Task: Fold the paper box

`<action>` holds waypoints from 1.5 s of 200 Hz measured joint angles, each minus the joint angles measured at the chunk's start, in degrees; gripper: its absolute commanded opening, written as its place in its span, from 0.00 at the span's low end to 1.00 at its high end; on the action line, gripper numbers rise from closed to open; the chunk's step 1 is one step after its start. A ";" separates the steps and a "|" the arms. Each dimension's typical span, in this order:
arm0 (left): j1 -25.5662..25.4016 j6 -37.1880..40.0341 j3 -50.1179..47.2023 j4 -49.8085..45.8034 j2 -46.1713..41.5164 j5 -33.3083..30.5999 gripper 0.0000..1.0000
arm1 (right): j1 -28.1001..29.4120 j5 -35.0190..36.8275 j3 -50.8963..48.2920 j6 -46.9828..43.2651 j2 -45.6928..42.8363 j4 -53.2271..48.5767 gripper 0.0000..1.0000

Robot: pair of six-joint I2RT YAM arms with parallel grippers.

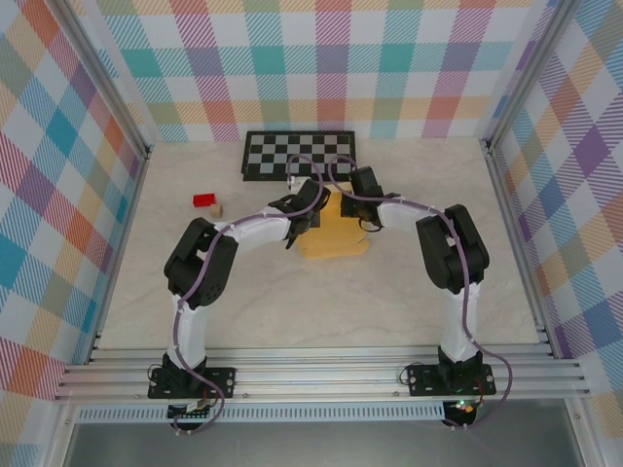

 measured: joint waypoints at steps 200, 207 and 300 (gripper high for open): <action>-0.61 -2.75 2.45 -2.73 1.11 3.72 0.00 | -0.85 2.38 -1.62 6.54 -3.21 -5.73 0.16; -0.61 -2.93 2.45 -2.67 1.11 3.74 0.00 | -0.85 2.95 -0.68 6.56 -2.69 -6.95 0.13; -0.61 -2.91 2.45 -2.10 1.11 4.57 0.00 | -0.15 6.97 -1.38 9.55 -2.95 -10.08 0.35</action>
